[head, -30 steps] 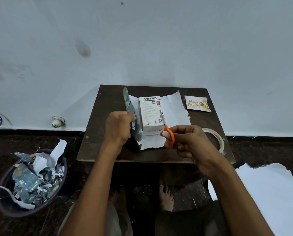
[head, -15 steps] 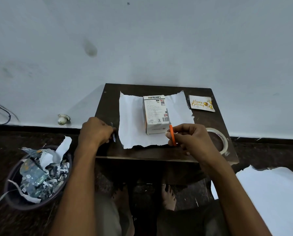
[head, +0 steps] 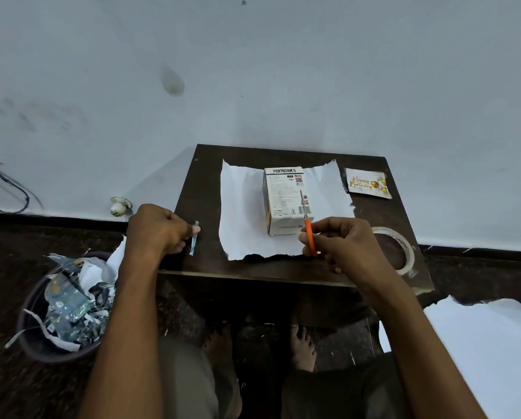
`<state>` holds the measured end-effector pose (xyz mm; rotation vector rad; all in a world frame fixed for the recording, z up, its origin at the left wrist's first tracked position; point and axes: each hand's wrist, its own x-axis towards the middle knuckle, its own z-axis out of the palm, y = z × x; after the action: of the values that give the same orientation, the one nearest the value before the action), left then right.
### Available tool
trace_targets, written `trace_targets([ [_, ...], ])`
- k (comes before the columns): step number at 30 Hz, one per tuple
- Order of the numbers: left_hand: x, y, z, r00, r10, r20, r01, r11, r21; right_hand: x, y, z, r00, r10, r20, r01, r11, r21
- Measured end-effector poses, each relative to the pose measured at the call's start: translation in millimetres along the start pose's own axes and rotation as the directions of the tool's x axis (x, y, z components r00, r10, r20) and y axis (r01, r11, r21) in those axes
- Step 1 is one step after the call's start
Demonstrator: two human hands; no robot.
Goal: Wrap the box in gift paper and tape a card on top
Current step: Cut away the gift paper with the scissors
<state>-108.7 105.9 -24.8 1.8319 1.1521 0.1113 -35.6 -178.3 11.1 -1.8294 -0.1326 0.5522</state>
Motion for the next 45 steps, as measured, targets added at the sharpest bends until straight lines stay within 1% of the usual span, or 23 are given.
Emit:
trace_targets([
  [4,-7,6,-2,0.998,0.055,-0.038,-0.059,0.993,-0.100,-1,1,-3,1.000,-0.013,-0.014,0.014,1.000,0.008],
  [7,-13,14,4,0.978,0.143,-0.150,-0.169,0.969,-0.178,-1,3,-8,0.997,-0.047,-0.060,0.047,0.999,0.003],
  [9,-18,21,14,0.957,0.204,-0.206,-0.250,0.940,-0.231,2,5,-14,0.986,-0.081,-0.143,0.075,0.996,-0.041],
  [10,-21,26,21,0.951,0.232,-0.205,-0.280,0.926,-0.254,5,7,-18,0.975,-0.093,-0.201,0.077,0.993,-0.085],
  [12,-27,34,38,0.949,0.272,-0.160,-0.308,0.910,-0.276,12,12,-29,0.938,-0.114,-0.326,0.055,0.981,-0.185],
  [14,-34,41,52,0.938,0.317,-0.138,-0.342,0.913,-0.222,20,18,-42,0.891,-0.168,-0.422,0.045,0.957,-0.287],
  [16,-39,46,60,0.918,0.357,-0.173,-0.383,0.911,-0.154,25,21,-51,0.853,-0.225,-0.470,0.031,0.922,-0.387],
  [18,-42,50,64,0.908,0.362,-0.209,-0.393,0.910,-0.131,30,23,-56,0.830,-0.248,-0.500,0.001,0.897,-0.442],
  [21,-38,50,70,0.924,0.306,-0.227,-0.344,0.927,-0.148,36,25,-56,0.814,-0.261,-0.519,0.005,0.896,-0.443],
  [23,-35,50,75,0.939,0.266,-0.220,-0.296,0.948,-0.117,42,24,-55,0.806,-0.260,-0.531,0.019,0.909,-0.416],
  [26,-38,50,82,0.935,0.292,-0.200,-0.308,0.950,-0.057,55,23,-54,0.790,-0.227,-0.569,-0.002,0.928,-0.373],
  [27,-41,50,83,0.915,0.337,-0.223,-0.346,0.938,0.001,58,23,-53,0.786,-0.218,-0.579,-0.015,0.929,-0.370],
  [28,-44,52,84,0.872,0.415,-0.261,-0.414,0.908,0.060,60,23,-52,0.786,-0.211,-0.581,-0.024,0.929,-0.370],
  [30,-51,57,89,0.728,0.611,-0.311,-0.619,0.781,0.086,61,24,-49,0.802,-0.203,-0.562,-0.027,0.927,-0.373],
  [31,-58,60,93,0.663,0.686,-0.298,-0.704,0.708,0.063,61,25,-47,0.814,-0.190,-0.549,-0.033,0.929,-0.369],
  [32,-65,63,100,0.622,0.741,-0.255,-0.760,0.649,0.033,62,26,-46,0.826,-0.166,-0.540,-0.042,0.935,-0.351],
  [34,-85,66,118,0.558,0.824,-0.101,-0.828,0.561,0.002,61,27,-48,0.848,-0.086,-0.524,-0.060,0.965,-0.255],
  [36,-105,64,138,0.492,0.866,0.091,-0.871,0.490,0.048,57,26,-54,0.864,-0.031,-0.503,-0.046,0.989,-0.140],
  [38,-119,59,157,0.453,0.861,0.232,-0.891,0.442,0.102,50,24,-62,0.869,-0.043,-0.494,-0.011,0.994,-0.106],
  [40,-123,54,173,0.469,0.826,0.312,-0.883,0.441,0.160,44,24,-70,0.881,-0.047,-0.470,-0.003,0.994,-0.105],
  [41,-123,53,178,0.487,0.811,0.323,-0.873,0.449,0.189,40,25,-73,0.894,-0.042,-0.447,-0.011,0.993,-0.115],
  [45,-114,49,197,0.527,0.814,0.245,-0.841,0.460,0.284,28,28,-78,0.949,-0.006,-0.315,-0.044,0.987,-0.153],
])
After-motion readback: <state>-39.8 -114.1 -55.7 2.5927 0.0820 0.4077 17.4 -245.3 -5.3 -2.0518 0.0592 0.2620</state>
